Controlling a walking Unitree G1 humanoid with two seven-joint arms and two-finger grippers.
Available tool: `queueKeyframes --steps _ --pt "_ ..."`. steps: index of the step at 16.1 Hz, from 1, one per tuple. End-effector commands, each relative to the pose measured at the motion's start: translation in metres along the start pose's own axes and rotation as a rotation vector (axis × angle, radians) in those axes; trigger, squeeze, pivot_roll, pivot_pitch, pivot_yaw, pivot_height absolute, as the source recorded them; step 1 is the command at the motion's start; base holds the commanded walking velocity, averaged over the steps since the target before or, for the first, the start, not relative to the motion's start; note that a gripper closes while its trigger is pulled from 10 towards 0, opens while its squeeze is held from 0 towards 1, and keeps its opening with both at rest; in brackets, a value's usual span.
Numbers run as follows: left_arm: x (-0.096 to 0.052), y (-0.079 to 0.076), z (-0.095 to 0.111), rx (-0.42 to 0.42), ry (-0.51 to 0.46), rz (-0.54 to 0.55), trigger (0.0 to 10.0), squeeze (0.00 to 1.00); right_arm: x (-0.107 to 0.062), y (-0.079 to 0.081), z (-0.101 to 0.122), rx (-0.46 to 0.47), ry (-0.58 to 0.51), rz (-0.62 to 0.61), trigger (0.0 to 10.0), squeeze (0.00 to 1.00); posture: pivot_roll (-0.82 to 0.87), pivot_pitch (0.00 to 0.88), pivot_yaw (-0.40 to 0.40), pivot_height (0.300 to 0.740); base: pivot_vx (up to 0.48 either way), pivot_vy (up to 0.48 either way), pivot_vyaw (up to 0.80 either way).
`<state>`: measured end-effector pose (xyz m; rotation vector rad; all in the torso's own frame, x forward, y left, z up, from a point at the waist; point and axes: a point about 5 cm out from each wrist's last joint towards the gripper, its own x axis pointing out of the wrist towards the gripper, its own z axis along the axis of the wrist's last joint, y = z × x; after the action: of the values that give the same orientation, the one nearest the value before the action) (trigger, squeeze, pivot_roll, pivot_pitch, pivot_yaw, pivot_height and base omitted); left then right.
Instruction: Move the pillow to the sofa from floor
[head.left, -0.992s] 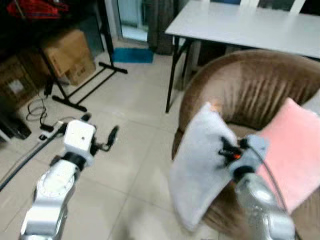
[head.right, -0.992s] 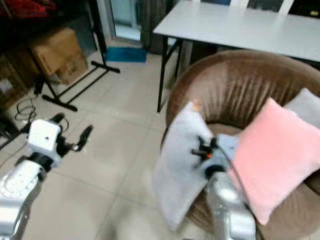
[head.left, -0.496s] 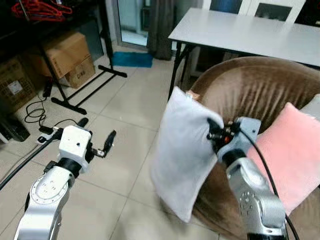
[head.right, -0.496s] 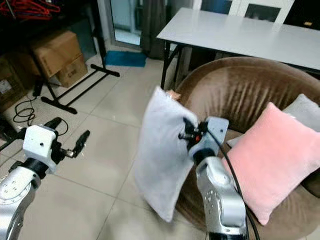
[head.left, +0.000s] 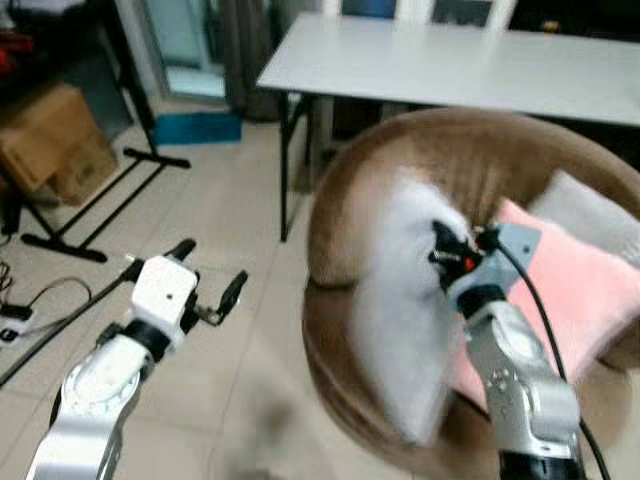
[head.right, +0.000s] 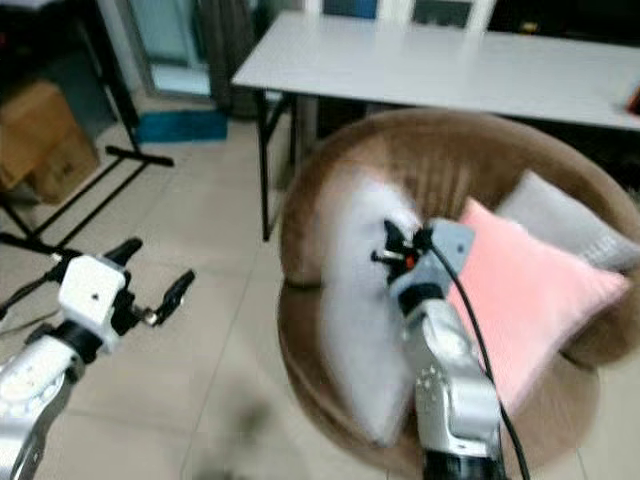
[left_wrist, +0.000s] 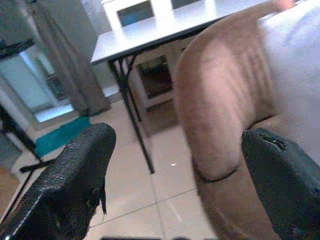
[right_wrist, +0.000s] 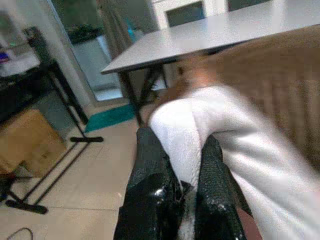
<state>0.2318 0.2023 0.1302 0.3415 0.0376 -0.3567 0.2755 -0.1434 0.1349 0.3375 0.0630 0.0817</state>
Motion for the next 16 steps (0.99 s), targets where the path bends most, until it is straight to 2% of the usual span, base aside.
queueKeyframes --steps 1,5,7,11,13,16 --pt "-0.001 0.002 -0.001 0.014 0.010 -0.006 10.0 0.00 0.002 0.013 0.013 0.011 -0.063 0.067 10.0 0.00 0.06 0.000 -0.001 0.740 0.364 0.000 0.00" --pt "-0.008 -0.004 -0.002 0.022 0.024 -0.071 10.0 0.00 0.003 0.022 0.012 0.017 -0.051 0.112 10.0 0.00 0.06 0.000 -0.015 0.740 0.331 0.000 0.00" --pt "-0.013 -0.009 -0.002 0.020 0.027 -0.144 10.0 0.00 0.007 0.028 0.015 0.019 -0.055 0.132 10.0 0.00 0.06 0.000 -0.020 0.740 0.000 0.000 0.00" --pt "-0.020 -0.015 -0.004 0.030 0.071 -0.263 10.0 0.00 0.031 0.045 0.018 0.055 -0.063 0.093 10.0 0.00 0.06 0.000 -0.015 0.740 0.000 0.000 0.00" --pt "-0.024 -0.019 -0.007 0.036 0.097 -0.327 10.0 0.00 0.052 0.045 0.022 0.036 -0.069 0.010 10.0 0.00 0.07 0.000 -0.015 0.740 0.000 0.000 0.00" --pt "-0.026 -0.020 -0.006 0.037 0.107 -0.359 10.0 0.00 0.075 0.041 0.032 0.049 -0.092 -0.079 10.0 0.00 0.07 0.000 -0.019 0.740 0.000 0.000 0.00"
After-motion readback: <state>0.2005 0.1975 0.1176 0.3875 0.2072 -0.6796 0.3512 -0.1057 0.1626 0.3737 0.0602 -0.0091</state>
